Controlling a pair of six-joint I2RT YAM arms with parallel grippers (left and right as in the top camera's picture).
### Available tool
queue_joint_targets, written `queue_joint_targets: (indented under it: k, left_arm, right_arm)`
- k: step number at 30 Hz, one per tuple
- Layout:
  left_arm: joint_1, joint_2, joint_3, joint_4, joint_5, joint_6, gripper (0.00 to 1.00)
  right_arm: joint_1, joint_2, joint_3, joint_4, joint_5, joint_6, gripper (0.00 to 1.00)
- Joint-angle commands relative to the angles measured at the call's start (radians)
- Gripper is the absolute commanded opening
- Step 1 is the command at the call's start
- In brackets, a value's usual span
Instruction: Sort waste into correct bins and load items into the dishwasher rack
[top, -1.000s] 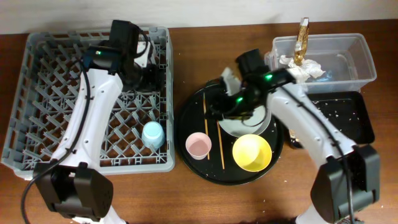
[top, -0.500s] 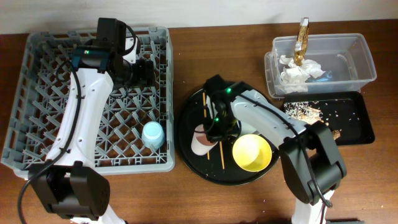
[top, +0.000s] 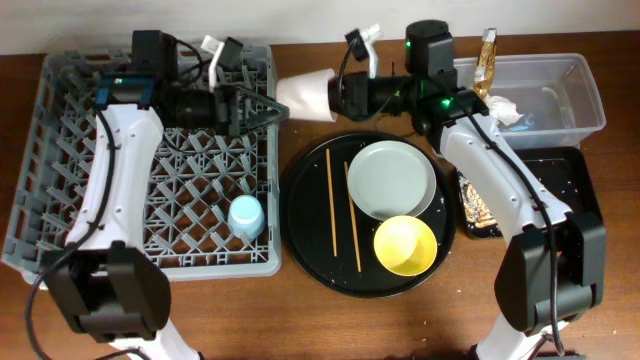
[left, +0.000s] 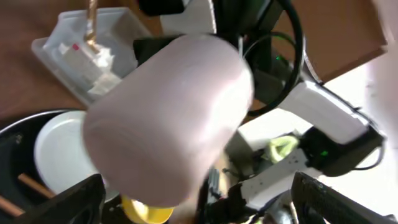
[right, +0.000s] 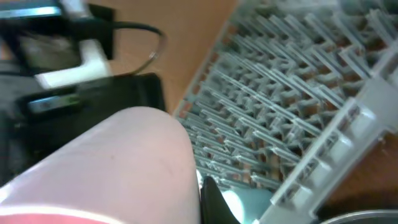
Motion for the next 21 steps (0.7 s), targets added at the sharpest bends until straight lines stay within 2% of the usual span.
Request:
queue_joint_targets:
  k: [1,7,11,13,14,16,18,19,20,21]
  left_arm:
    - [-0.003,0.039,0.017,0.0,0.164,0.053,0.95]
    - [-0.003,0.04,0.017,0.006,0.164,0.089,0.96]
    - [-0.003,0.04,0.017,0.006,0.164,0.089,0.95]
    - [-0.003,0.04,0.017,0.006,0.164,0.089,0.91]
    - [-0.003,0.04,0.017,0.006,0.164,0.089,0.82]
    - [-0.003,0.04,0.017,0.006,0.164,0.089,0.71]
    - [-0.003,0.04,0.017,0.006,0.164,0.089,0.7]
    - [-0.003,0.04,0.017,0.006,0.164,0.089,0.7]
    - [-0.003,0.04,0.017,0.006,0.164,0.089,0.69]
    - [-0.003,0.04,0.017,0.007,0.164,0.089,0.69]
  right_arm:
    - [0.009,-0.01,0.007,0.074,-0.089,0.079,0.04]
    - [0.036,-0.01,0.007,0.092,-0.116,0.085,0.04]
    - [0.087,-0.01,0.007,0.093,-0.056,0.085,0.04]
    - [0.092,-0.01,0.007,0.095,-0.036,0.085,0.04]
    - [0.092,-0.01,0.007,0.1,-0.037,0.085,0.04]
    - [0.092,-0.01,0.007,0.1,-0.037,0.085,0.04]
    - [0.092,-0.01,0.007,0.1,-0.026,0.085,0.04]
    - [0.092,-0.01,0.007,0.1,-0.01,0.085,0.08]
    - [0.092,-0.01,0.007,0.1,-0.002,0.085,0.18]
    - [0.092,-0.01,0.007,0.1,0.001,0.085,0.4]
